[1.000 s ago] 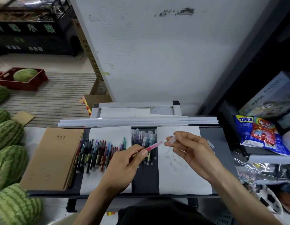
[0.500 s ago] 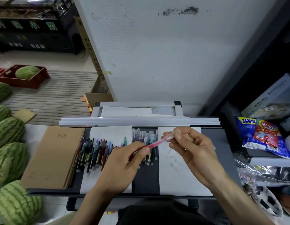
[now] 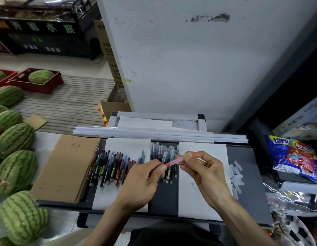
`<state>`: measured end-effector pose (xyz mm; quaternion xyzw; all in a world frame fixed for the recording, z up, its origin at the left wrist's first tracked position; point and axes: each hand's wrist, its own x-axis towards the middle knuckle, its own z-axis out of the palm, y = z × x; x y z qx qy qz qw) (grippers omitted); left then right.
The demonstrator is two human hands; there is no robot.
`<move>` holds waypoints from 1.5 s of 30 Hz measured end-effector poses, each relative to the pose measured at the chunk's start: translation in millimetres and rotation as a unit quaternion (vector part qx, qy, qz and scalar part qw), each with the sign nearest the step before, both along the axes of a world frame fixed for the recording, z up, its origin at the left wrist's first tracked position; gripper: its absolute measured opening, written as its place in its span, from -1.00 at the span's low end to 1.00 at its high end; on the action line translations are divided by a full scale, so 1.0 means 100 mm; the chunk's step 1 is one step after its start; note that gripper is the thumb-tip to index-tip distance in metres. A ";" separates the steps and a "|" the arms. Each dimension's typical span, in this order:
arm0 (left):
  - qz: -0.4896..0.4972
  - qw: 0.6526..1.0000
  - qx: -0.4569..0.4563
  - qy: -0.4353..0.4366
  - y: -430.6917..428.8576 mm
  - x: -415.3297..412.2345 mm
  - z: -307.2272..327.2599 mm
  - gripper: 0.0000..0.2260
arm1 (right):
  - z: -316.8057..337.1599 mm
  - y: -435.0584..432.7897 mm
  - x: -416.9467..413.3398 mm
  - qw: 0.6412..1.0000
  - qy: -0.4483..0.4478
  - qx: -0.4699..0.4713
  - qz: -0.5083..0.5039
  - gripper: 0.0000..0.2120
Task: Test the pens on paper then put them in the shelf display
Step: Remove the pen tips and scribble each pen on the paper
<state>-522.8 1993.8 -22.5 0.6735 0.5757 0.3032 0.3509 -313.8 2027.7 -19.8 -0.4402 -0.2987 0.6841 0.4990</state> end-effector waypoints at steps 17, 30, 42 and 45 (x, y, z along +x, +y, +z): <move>0.148 0.963 -0.139 0.178 0.20 -0.33 -0.86 -0.74 | -0.77 0.43 -0.11 0.915 -0.373 -0.093 0.122 -0.85; 0.154 0.913 -0.196 0.323 0.49 -0.38 -1.20 -0.85 | -1.40 0.56 -0.22 0.775 -0.604 -0.064 0.177 -0.64; 0.142 0.902 -0.203 0.352 0.58 -0.38 -1.24 -0.92 | -1.30 0.48 0.51 0.737 -0.672 -0.023 0.063 -0.82; 0.150 0.906 -0.213 0.334 0.57 -0.40 -1.22 -0.85 | -1.32 0.60 0.75 0.715 -0.695 -0.051 0.052 -0.70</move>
